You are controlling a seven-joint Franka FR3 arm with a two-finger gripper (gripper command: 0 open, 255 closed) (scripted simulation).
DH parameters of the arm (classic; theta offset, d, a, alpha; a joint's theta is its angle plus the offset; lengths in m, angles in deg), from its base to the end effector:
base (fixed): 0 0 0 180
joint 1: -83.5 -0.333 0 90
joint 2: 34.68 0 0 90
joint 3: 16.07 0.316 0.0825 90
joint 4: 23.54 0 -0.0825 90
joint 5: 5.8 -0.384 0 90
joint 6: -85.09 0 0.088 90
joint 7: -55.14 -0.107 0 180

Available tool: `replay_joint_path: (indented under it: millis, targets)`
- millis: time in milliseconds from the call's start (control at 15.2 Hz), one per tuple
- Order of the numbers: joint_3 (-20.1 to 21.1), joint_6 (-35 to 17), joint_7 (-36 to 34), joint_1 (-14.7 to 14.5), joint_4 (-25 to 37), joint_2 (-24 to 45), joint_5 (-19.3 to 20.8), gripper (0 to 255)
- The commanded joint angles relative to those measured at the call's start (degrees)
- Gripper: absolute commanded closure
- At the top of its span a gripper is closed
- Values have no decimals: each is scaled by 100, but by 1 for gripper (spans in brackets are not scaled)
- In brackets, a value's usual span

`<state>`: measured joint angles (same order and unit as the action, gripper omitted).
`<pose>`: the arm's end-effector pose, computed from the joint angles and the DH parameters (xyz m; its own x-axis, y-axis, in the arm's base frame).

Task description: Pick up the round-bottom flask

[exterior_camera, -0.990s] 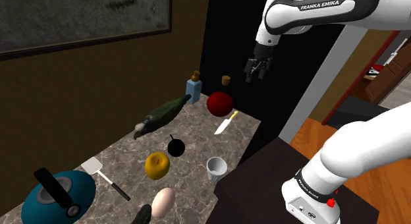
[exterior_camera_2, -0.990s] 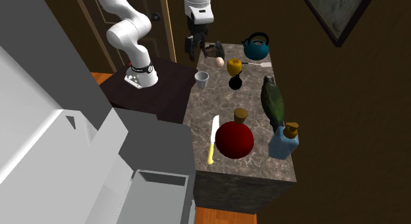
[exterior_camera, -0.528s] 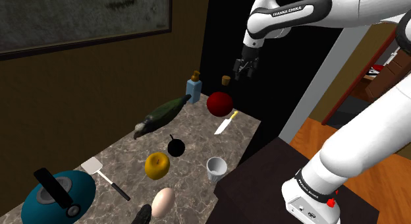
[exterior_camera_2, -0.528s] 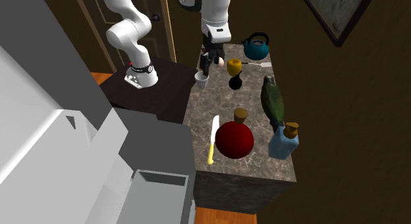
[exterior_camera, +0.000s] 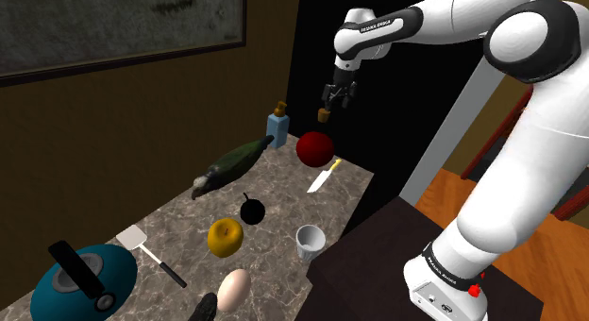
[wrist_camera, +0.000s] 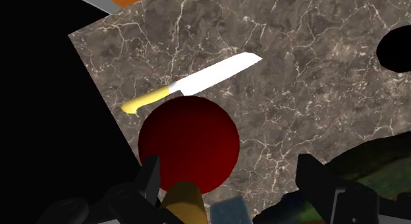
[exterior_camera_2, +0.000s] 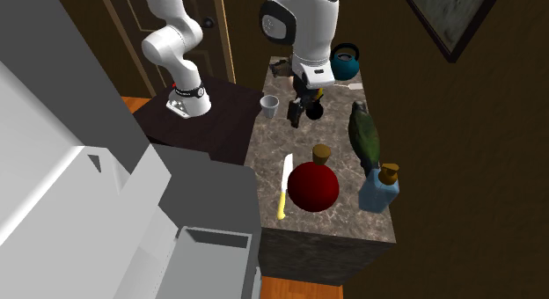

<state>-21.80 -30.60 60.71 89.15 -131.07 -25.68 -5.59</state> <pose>0.5863 -0.1160 0.4267 0.9950 -0.0986 -0.0157 -0.0984 -0.9950 0.0175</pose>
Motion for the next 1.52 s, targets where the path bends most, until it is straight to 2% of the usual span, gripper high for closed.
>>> replay_joint_path:
  millis: [0, 462, 1056, 1122, 1452]
  targets:
    - [-24, -8, 16, 43, 497, 482, -41, 0]
    - [-74, 227, 60, 241, 2383, 2057, -183, 0]
    - [-60, -257, 63, 245, 2090, 2249, -203, 0]
    - [-60, -256, 64, 245, 2093, 2251, -203, 255]
    - [-59, -250, 62, 244, 2099, 2251, -203, 255]
